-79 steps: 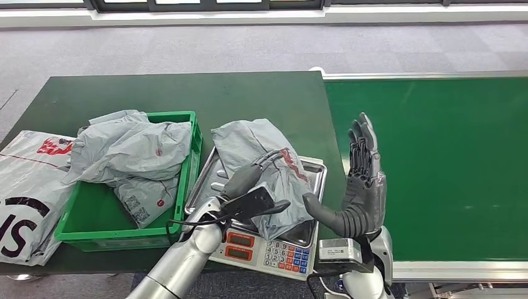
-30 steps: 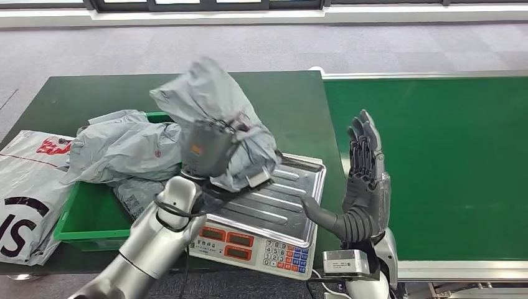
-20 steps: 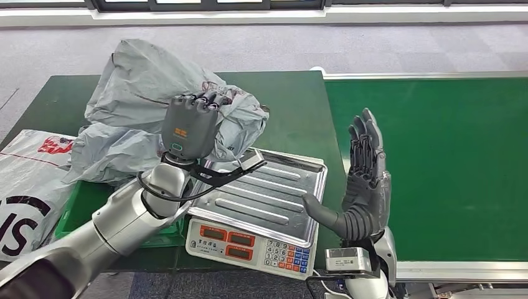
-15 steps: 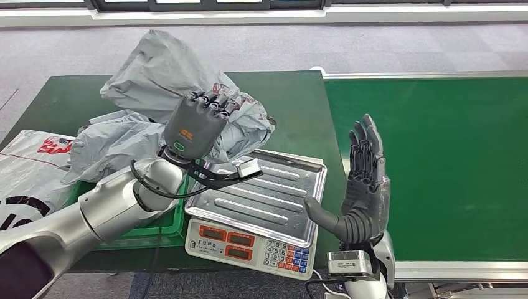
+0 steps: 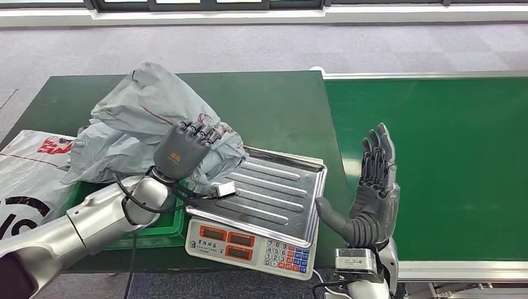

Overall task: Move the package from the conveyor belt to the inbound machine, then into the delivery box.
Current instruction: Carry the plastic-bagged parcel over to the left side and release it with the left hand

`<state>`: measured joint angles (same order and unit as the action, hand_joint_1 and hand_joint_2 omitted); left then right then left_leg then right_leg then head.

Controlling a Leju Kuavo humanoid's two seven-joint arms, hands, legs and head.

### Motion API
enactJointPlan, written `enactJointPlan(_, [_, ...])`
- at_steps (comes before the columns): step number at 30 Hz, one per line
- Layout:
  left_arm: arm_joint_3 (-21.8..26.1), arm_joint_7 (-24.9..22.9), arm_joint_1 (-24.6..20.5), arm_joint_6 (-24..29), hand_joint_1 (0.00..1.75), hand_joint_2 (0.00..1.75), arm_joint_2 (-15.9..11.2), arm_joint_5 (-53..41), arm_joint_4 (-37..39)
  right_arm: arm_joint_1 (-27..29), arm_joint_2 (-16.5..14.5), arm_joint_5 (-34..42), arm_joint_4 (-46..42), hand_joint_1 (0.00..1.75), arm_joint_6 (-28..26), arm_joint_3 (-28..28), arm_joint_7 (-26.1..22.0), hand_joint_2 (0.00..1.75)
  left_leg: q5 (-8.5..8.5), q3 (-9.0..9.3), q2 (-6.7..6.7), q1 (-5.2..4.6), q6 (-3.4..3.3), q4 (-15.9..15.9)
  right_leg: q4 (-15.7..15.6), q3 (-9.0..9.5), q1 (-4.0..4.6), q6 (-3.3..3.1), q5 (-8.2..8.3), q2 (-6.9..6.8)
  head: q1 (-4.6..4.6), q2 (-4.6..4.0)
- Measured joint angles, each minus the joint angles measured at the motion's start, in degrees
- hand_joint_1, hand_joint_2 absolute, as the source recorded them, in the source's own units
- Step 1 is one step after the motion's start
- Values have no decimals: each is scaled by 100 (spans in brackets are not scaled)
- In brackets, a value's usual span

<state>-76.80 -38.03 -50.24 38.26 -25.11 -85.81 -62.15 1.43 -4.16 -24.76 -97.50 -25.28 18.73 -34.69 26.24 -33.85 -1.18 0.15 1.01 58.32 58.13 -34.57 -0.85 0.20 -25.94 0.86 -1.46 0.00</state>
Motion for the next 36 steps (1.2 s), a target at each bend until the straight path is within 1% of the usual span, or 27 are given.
enactJointPlan(2, [270,3,306,102,175,175,5,0,359,126,116,44,-15,0,-215,19,-4,175,2,0,2,0,0,0,0,-1,0,0,-1,2,0,0])
enactJointPlan(4, [642,52,649,142,175,175,12,0,696,277,216,79,-56,0,-390,27,-8,175,5,0,5,0,4,0,0,-4,1,-1,-2,4,0,1])
enactJointPlan(7, [1410,336,1103,173,175,175,33,0,1024,445,331,89,-139,0,-536,55,3,175,12,12,12,-1,8,-6,0,4,0,-5,-7,8,0,0])
enactJointPlan(9, [1909,476,1295,185,175,175,61,0,1147,515,386,76,-197,0,-581,72,19,175,21,31,11,-2,7,-12,0,21,-2,-9,-15,6,0,0])
enactJointPlan(11, [2241,523,1412,187,175,175,79,0,1248,561,421,64,-251,0,-602,79,31,175,33,38,11,-3,10,-18,-1,44,-2,-13,-27,5,0,0])
enactJointPlan(16, [2703,613,1567,189,175,175,121,0,1411,613,476,25,-338,0,-608,98,80,175,48,72,12,-8,24,-27,0,106,0,-29,-51,3,0,0])
enactJointPlan(22, [3300,655,1677,190,175,175,134,0,1522,677,514,-15,-398,0,-604,104,151,175,31,91,12,0,51,-43,1,107,3,-54,-39,4,0,0])
enactJointPlan(28, [3570,621,1755,192,175,175,119,-1,1545,701,526,-34,-400,0,-565,109,161,175,19,128,12,3,67,-56,4,102,4,-65,-34,6,0,0])
enactJointPlan(29, [3615,581,1783,193,137,175,105,-1,1525,708,527,-53,-404,0,-530,113,171,175,21,120,13,3,69,-58,4,103,4,-69,-37,8,0,0])
enactJointPlan(30, [3673,536,1829,194,94,175,82,-1,1489,718,528,-74,-410,0,-486,117,183,175,24,112,16,3,73,-61,4,103,4,-72,-39,11,0,0])
enactJointPlan(32, [3825,547,1985,196,7,87,32,0,1330,739,528,-128,-427,0,-387,132,208,175,31,105,21,2,80,-64,4,105,4,-81,-46,16,0,0])
enactJointPlan(33, [3942,623,2096,196,0,44,20,0,1223,747,527,-160,-436,0,-340,138,217,175,33,119,23,2,82,-64,4,104,4,-82,-47,17,0,0])
enactJointPlan(34, [4100,760,2237,196,0,0,33,0,1090,752,527,-198,-443,0,-295,145,230,175,32,132,24,2,82,-65,4,101,4,-83,-48,17,0,0])
enactJointPlan(36, [4540,1225,2605,198,0,0,128,0,761,759,526,-274,-461,0,-229,165,264,175,29,154,26,2,83,-64,4,95,4,-84,-47,19,1,0])
